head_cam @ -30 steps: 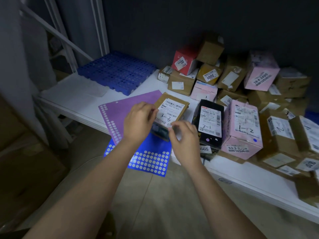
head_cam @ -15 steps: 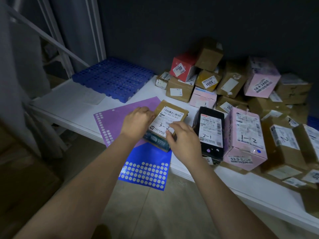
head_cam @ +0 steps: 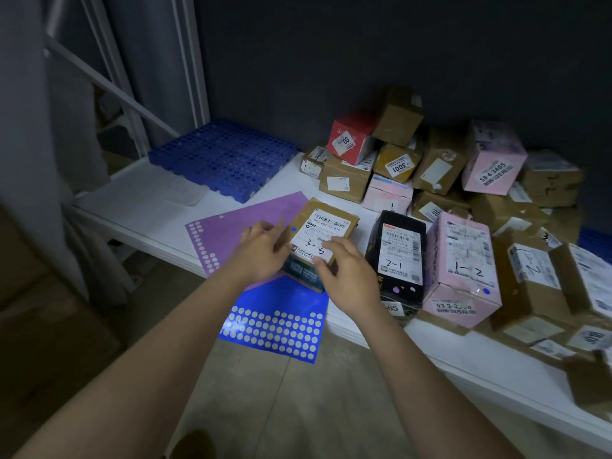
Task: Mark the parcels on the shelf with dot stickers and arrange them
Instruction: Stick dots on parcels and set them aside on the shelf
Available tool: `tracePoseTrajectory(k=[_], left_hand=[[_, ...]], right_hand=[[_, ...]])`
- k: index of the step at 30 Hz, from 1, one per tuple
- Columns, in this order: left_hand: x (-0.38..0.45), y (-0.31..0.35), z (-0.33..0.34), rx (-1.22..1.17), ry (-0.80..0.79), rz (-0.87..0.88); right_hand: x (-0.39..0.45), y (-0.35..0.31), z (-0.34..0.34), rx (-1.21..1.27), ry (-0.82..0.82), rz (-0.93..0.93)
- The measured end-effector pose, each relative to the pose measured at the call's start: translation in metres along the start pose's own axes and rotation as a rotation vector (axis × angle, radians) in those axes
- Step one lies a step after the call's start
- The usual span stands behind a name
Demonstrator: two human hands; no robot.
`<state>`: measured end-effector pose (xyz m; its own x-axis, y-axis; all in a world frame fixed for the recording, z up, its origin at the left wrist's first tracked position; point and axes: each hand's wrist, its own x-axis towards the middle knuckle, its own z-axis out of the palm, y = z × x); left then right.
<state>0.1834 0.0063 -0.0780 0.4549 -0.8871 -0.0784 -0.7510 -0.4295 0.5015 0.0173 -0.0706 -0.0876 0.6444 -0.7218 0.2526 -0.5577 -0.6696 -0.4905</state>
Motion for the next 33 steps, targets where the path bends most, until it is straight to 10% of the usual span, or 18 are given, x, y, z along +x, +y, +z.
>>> tracePoseTrajectory(k=[15,33], left_hand=[[-0.025,0.042,0.022,-0.634,0.046,0.021],[0.049,0.144,-0.001,-0.166,0.166,0.164]], right_hand=[[0.005,0.012,-0.002,-0.293,0.044,-0.123],[0.076,0.066,-0.118,-0.248,0.189,0.005]])
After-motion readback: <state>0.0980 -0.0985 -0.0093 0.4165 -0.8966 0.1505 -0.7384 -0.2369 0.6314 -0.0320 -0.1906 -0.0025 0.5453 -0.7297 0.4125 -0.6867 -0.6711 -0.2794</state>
